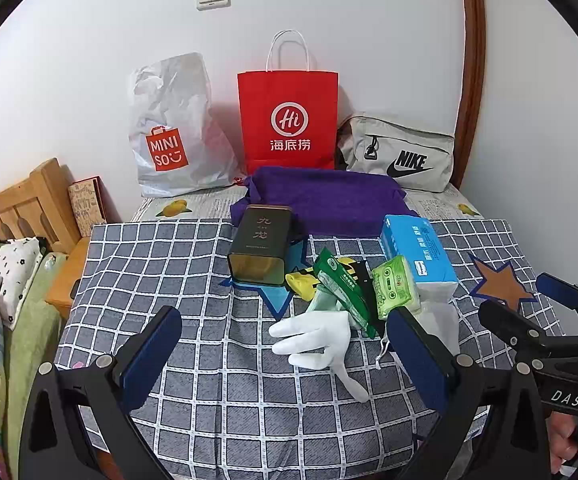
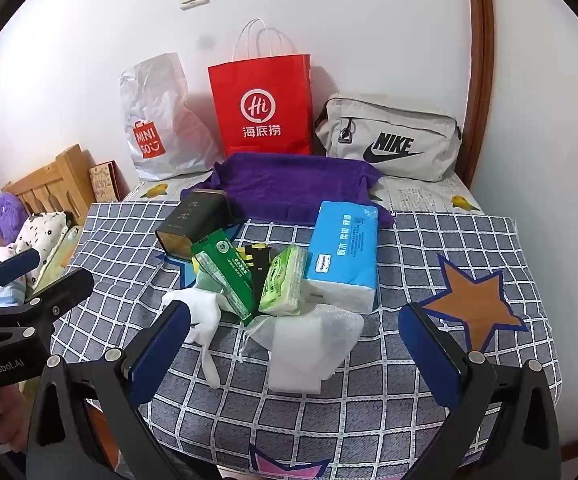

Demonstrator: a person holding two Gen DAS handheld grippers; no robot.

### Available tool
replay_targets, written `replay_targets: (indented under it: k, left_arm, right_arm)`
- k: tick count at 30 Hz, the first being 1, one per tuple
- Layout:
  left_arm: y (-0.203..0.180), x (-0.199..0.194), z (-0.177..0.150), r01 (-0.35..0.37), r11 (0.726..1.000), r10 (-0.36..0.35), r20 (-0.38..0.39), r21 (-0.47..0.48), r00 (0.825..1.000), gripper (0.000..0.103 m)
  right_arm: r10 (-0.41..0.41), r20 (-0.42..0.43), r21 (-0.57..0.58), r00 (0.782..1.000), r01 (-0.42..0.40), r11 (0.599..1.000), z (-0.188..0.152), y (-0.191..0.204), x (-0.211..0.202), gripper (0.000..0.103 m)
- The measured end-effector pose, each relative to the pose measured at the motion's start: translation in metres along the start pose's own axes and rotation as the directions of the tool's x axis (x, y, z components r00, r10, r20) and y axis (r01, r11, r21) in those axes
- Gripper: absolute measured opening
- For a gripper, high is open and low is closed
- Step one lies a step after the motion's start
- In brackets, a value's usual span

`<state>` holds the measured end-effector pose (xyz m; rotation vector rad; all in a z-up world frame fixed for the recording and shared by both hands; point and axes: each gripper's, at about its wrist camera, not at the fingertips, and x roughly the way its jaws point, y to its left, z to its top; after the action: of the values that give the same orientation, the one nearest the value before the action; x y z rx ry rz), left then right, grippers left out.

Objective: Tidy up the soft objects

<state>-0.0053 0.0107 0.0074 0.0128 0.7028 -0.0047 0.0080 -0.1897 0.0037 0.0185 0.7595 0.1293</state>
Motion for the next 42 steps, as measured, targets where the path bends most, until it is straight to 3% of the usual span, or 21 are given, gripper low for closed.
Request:
replay_targets:
  k: [42]
  left_arm:
    - [-0.0003,0.0011,0.0,0.001,1.0,-0.001,-0.003,0.015,1.0,0.103]
  right_arm:
    - [0.0,0.001,0.021,1.0,0.0,1.0,-0.0003,-0.0076,0.0015,0.103]
